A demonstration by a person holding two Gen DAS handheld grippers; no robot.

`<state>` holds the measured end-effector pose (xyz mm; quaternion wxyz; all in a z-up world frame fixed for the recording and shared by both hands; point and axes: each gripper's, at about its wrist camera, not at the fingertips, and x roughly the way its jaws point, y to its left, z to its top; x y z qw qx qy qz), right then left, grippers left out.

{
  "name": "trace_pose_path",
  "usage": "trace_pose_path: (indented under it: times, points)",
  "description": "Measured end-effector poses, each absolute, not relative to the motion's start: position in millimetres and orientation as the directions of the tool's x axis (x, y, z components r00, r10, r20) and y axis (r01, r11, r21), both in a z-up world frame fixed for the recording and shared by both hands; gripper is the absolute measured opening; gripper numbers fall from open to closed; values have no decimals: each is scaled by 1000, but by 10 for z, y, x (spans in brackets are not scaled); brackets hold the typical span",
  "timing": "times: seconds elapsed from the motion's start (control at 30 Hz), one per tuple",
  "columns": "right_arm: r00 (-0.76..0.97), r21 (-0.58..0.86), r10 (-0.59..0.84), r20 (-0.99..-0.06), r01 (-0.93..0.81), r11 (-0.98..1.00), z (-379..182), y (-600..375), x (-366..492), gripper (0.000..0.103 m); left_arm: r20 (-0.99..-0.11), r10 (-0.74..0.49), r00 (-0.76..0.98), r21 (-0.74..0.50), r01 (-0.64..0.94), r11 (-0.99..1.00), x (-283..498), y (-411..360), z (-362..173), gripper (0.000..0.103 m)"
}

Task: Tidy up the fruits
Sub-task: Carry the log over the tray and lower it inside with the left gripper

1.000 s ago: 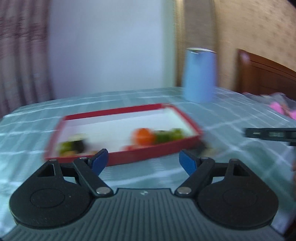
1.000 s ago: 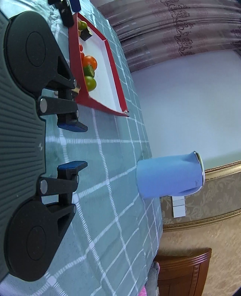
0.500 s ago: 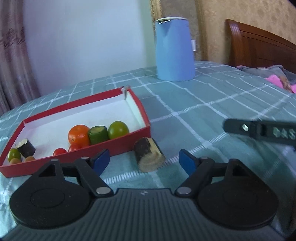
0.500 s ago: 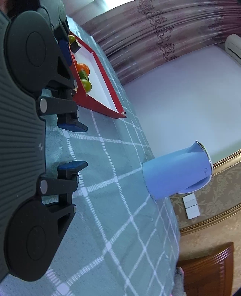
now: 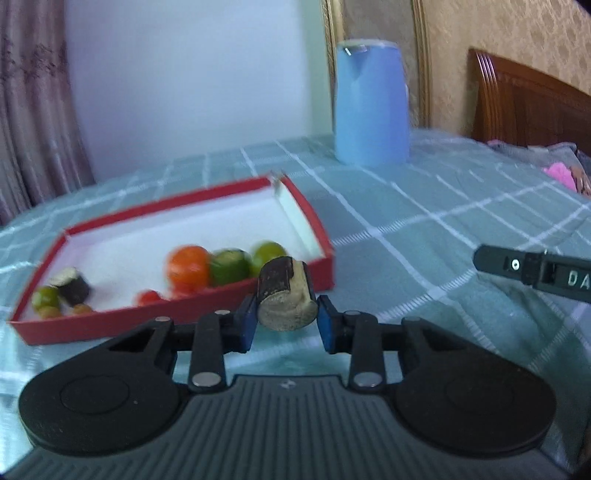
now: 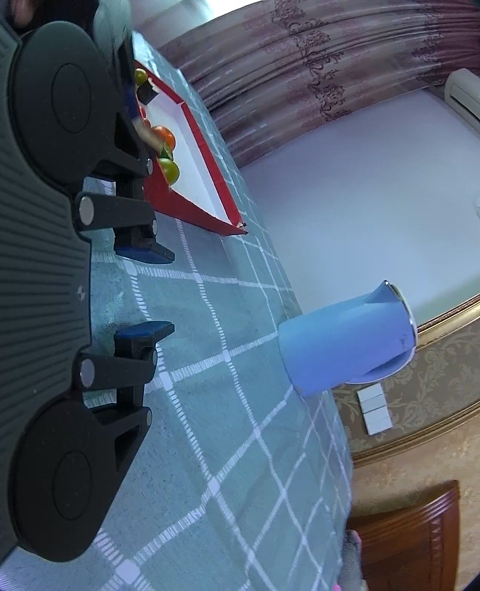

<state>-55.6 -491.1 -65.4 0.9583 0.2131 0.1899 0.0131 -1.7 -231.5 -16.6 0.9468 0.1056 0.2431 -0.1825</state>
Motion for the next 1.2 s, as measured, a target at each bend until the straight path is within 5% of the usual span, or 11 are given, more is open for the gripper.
trace_pose_path:
  times: [0.6,1.2]
  points:
    - [896,385,304,-324,-168,907,-395,-3490,-187,33,-410,-13,912,113,65,991,452,-798,139,32]
    - [869,431,318,-379,-139,892,-528,-3340,15,33,-454,-20,891,51,49,997,1032,-623,21,32]
